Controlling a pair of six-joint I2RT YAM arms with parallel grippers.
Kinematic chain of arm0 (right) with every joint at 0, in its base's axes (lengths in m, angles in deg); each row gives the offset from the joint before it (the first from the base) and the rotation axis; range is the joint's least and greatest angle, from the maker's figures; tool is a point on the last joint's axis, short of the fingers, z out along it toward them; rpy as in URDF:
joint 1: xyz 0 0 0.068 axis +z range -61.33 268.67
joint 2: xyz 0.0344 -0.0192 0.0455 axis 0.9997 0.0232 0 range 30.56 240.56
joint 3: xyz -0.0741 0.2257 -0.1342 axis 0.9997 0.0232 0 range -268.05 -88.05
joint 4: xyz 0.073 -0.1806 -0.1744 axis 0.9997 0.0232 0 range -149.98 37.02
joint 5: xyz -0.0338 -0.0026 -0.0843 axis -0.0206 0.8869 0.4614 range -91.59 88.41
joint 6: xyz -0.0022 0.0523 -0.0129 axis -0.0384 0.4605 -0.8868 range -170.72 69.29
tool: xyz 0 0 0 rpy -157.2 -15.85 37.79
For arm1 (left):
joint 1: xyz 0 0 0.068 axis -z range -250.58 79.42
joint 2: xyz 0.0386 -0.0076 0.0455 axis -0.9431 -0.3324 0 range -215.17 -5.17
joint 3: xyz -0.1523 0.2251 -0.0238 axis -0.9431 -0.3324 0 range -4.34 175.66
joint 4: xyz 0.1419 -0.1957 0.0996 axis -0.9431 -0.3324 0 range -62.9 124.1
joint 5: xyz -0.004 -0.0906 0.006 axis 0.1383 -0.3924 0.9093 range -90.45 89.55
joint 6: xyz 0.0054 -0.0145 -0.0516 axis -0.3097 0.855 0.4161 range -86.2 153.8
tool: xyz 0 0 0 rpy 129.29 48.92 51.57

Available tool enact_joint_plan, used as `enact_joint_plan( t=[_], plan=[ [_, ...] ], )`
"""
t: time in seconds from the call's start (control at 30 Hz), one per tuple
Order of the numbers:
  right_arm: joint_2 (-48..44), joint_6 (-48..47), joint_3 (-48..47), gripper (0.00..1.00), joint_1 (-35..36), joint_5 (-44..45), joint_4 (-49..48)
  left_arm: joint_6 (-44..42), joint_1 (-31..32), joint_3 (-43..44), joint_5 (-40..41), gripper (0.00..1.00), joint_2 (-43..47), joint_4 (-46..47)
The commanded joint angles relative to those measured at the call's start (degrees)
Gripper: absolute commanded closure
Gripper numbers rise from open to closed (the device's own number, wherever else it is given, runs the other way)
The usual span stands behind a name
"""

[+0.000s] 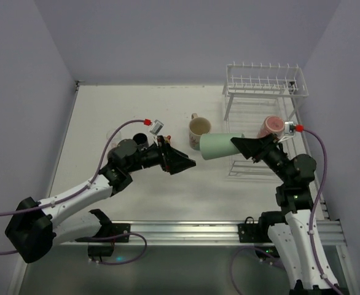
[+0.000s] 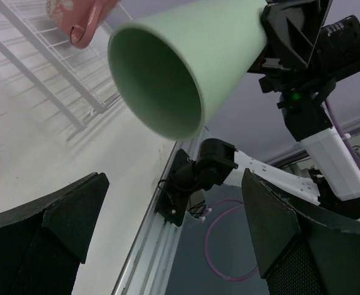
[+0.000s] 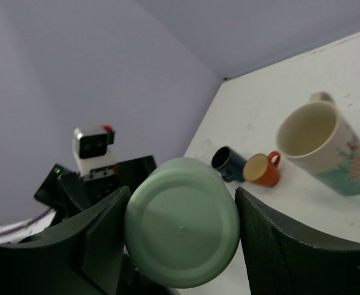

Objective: Unload the cups from the dish rack

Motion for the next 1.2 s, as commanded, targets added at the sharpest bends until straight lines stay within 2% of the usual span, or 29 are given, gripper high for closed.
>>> enact_joint_plan(
  t=[0.0, 0.2, 0.4, 0.5, 0.53, 0.57, 0.63, 0.67, 0.7, 0.73, 0.77, 0.8, 0.83, 0.87, 0.93, 0.97, 1.0, 1.03, 1.07, 1.1, 1.13, 1.17],
  plan=[
    [1.82, 7.22, 1.46, 0.62, 4.73, -7.02, -15.07, 7.10, 1.92, 1.35, 0.33, 0.00, -2.08, 14.99],
    [4.56, 8.45, 5.07, 0.61, 8.69, -7.03, -20.52, 9.30, 4.99, 2.59, 1.74, 0.03, -5.61, 21.15],
    [5.87, 9.33, 7.97, 0.61, 11.15, -5.89, -23.07, 8.95, 6.23, 2.41, 3.15, 0.21, -5.52, 23.52],
    [7.54, 9.60, 8.59, 0.61, 13.00, -5.09, -24.39, 8.60, 6.32, 2.23, 3.41, 0.46, -5.61, 24.49],
    [8.51, 9.77, 8.68, 0.61, 13.44, -4.92, -24.74, 8.08, 6.32, 2.15, 3.58, 0.64, -5.52, 24.58],
    [8.95, 9.77, 8.77, 0.60, 13.97, -4.74, -24.92, 7.72, 6.40, 2.06, 4.11, 0.71, -5.34, 24.32],
    [9.65, 9.51, 8.68, 0.54, 15.02, -4.30, -24.84, 5.98, 6.32, 2.06, 4.64, 0.89, -4.38, 23.18],
    [9.92, 8.81, 8.50, 0.46, 15.29, -3.95, -24.23, 4.83, 6.32, 2.23, 5.86, 0.94, -3.68, 20.04],
    [10.01, 8.28, 8.15, 0.28, 15.38, -3.60, -21.87, 3.43, 6.32, 2.58, 6.74, 0.98, -2.11, 17.32],
    [9.84, 7.58, 7.98, 0.20, 15.29, -3.16, -20.80, -0.42, 6.32, 4.24, 7.62, 1.00, -1.13, 13.89],
    [9.57, 6.10, 7.80, 0.12, 15.38, -2.38, -19.66, -3.15, 6.32, 5.56, 10.85, 1.00, -0.17, 4.12],
    [8.70, 5.30, 7.19, 0.03, 15.38, -1.76, -16.17, -5.79, 6.32, 9.05, 12.71, 1.00, 1.93, -1.55],
    [8.26, 4.07, 6.66, 0.01, 15.38, -0.97, -13.87, -11.56, 6.32, 11.44, 14.29, 1.00, 2.65, -7.00],
    [7.82, 1.19, 6.05, 0.01, 15.38, -0.27, -11.50, -14.92, 6.32, 14.07, 18.49, 1.00, 3.18, -19.85],
    [6.41, -3.90, 4.03, 0.01, 15.38, 1.93, -4.03, -22.55, 6.32, 22.42, 22.73, 1.00, 3.36, -33.10],
    [5.88, -5.68, 2.54, 0.01, 15.38, 2.90, -1.22, -24.95, 6.32, 25.15, 27.18, 1.00, 2.40, -45.17],
    [4.83, -7.26, 1.92, 0.01, 15.38, 5.43, 3.85, -26.80, 6.32, 31.00, 29.49, 1.00, 1.52, -51.47],
    [4.30, -10.24, 1.39, 0.01, 15.38, 6.67, 5.99, -29.69, 6.32, 33.85, 32.47, 1.00, 0.38, -57.10],
    [3.69, -11.57, 0.69, 0.01, 15.38, 8.08, 7.41, -30.42, 6.40, 35.88, 37.20, 1.00, -1.46, -66.55],
    [3.16, -12.72, 0.42, 0.01, 15.38, 9.48, 11.60, -30.95, 6.32, 38.59, 39.08, 1.00, -2.26, -70.39],
    [2.11, -14.73, 0.24, 0.01, 15.29, 12.19, 12.86, -31.39, 6.32, 39.49, 41.97, 1.00, -2.96, -76.17],
    [1.66, -15.27, 0.15, 0.01, 15.29, 13.27, 13.74, -31.39, 6.40, 39.76, 42.69, 1.00, -4.36, -78.14]
  ],
)
